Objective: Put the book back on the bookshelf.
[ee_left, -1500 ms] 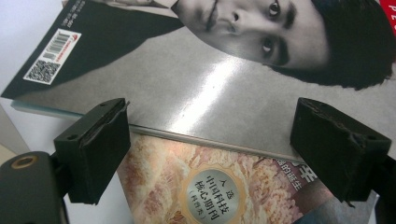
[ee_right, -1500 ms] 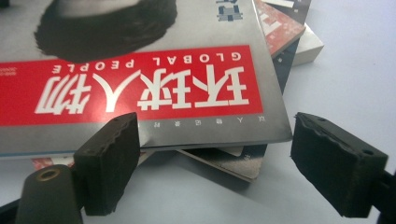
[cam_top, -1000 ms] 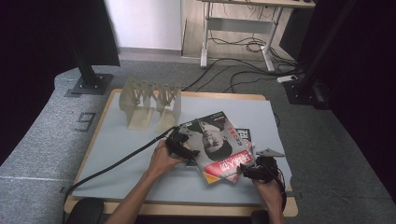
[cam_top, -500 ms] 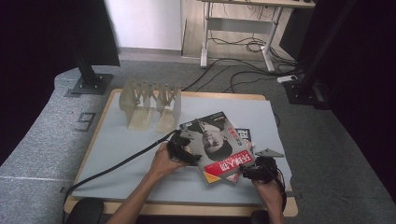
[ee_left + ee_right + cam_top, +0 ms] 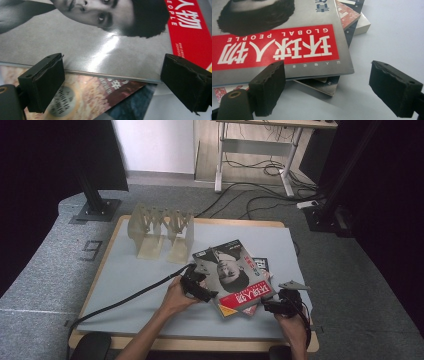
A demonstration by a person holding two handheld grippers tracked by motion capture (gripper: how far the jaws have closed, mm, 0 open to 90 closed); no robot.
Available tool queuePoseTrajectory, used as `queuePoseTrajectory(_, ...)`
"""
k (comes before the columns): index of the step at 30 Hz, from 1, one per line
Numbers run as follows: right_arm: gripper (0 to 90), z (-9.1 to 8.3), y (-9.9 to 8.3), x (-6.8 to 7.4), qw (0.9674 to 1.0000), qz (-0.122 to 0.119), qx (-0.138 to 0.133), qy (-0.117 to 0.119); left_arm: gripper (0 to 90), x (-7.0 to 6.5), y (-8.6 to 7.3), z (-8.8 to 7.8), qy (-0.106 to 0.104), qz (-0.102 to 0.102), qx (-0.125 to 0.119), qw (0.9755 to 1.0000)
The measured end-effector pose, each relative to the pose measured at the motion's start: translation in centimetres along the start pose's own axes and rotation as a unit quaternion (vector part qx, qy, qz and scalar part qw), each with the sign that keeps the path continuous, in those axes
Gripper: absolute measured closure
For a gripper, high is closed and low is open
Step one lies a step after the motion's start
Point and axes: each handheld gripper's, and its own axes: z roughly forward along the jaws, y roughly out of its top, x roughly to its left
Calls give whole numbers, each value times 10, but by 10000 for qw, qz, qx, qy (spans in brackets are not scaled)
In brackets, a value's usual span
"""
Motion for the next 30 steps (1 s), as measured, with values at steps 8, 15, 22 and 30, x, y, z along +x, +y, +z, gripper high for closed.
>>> queuePoseTrajectory(8,135,-1,1,-1,10000,24,-25,-6,63,-4,0,1,-301,-91,-133,9994)
queuePoseTrajectory(15,135,-3,2,-2,10000,56,-54,-10,73,-19,5,4,-601,269,-15,9978)
queuePoseTrajectory(22,135,-2,4,-1,10000,43,-61,14,121,-20,12,4,-413,456,-32,9981)
queuePoseTrajectory(30,131,1,2,-5,9998,208,-6,-63,129,5,17,-12,-33,216,-194,9996)
